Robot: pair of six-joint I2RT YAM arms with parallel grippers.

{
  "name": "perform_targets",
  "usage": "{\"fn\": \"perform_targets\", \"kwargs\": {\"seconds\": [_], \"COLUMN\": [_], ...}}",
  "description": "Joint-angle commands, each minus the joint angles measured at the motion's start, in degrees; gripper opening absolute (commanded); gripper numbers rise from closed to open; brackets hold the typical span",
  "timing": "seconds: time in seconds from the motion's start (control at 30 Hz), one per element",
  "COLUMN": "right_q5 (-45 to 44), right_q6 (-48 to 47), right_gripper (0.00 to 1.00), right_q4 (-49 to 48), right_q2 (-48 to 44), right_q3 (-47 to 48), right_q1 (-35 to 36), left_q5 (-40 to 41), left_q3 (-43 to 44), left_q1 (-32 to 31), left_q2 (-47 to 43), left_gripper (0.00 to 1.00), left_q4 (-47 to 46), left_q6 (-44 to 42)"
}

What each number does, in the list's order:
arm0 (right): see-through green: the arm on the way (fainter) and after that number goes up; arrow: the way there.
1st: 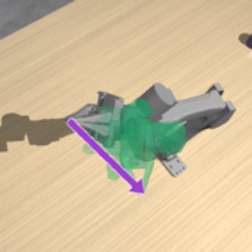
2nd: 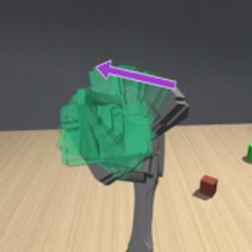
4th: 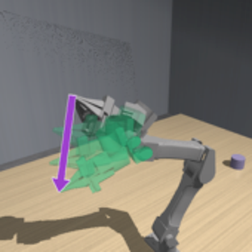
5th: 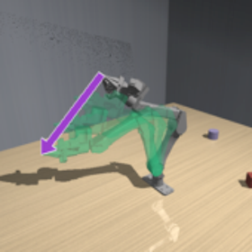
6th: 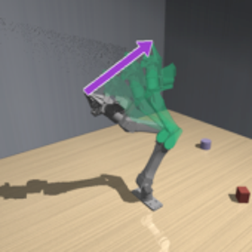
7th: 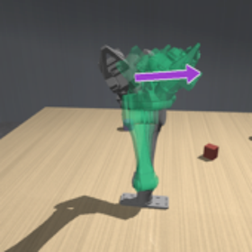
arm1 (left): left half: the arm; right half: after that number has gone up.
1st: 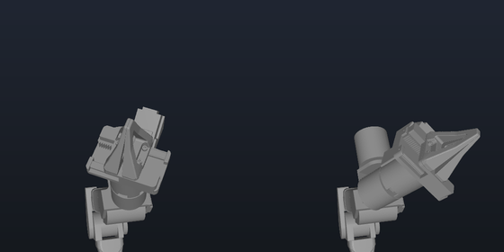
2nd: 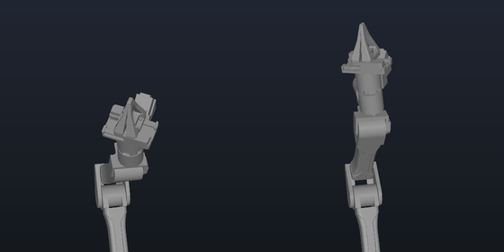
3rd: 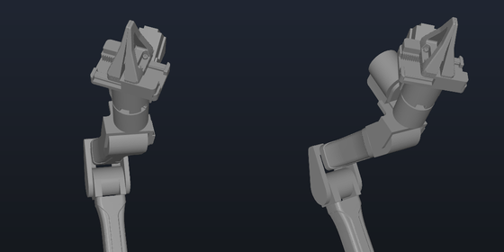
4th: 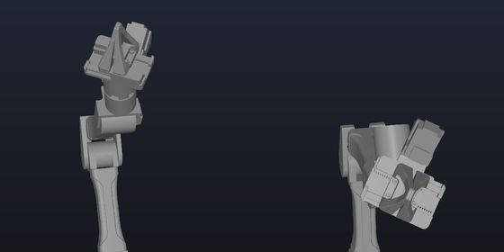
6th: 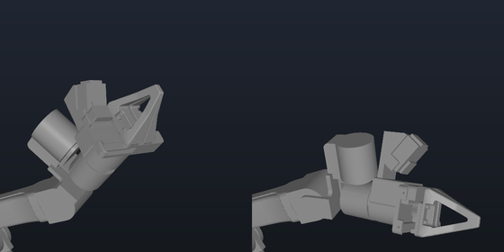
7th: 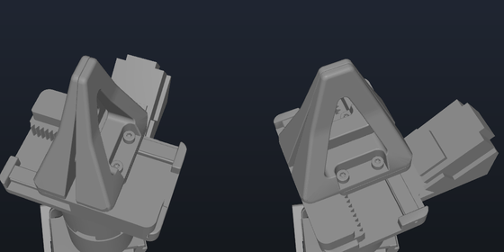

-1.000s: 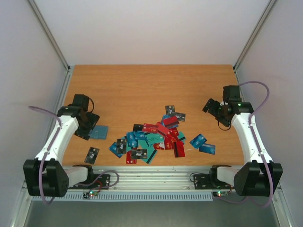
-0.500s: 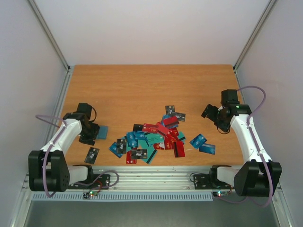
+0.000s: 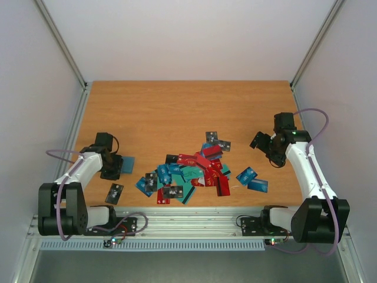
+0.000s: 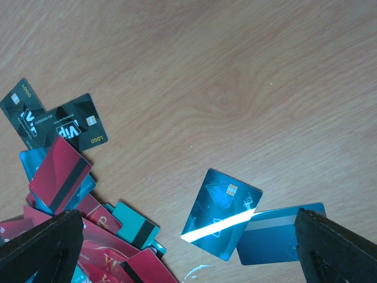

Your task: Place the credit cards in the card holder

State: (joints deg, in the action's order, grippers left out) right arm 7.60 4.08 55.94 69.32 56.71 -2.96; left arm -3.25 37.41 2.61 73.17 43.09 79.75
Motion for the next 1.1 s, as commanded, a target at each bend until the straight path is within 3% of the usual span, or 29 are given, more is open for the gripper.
{"fn": "perform_targets", "kwargs": {"seconds": [0.0,0.23,0.53,0.67,0.93,1.07], "right_q5": [1.0,1.1,1.1,1.8,7.1,13.8], "right_q6": [-0.2,-0.5,-0.8,-0.9,-3.0,-6.0], "right_gripper": [0.98,0.98,0.98,0.97,0.97,0.97], "right_q4": [-0.2,-0.7,-0.7,-0.4,0.6,0.2], "right_q2": [0.5,1.5,2.3,2.4,2.2,1.6], "right_q3": [-0.4,-0.4,0.5,1.1,4.4,6.9], "right_q1": [-0.3,-0.3,-0.3,-0.3,0.8,2.4], "left_q5": [0.4,0.1,1.0,1.0,0.1,-8.2], "left_q3": [-2.5,-4.3,-6.5,-5.3,6.3,10.7], "left_q1": [0.5,0.9,1.2,1.2,1.2,0.9], "left_q2": [-0.4,1.4,1.2,-1.0,-4.3,-4.9], "left_gripper": [0.41,0.34,0.05,0.00,0.00,0.00], "left_q4": [-6.8,-9.7,-11.5,-10.5,-4.9,-8.3], "left_q6": [2.3,2.5,2.4,1.0,-13.8,-25.0]}}
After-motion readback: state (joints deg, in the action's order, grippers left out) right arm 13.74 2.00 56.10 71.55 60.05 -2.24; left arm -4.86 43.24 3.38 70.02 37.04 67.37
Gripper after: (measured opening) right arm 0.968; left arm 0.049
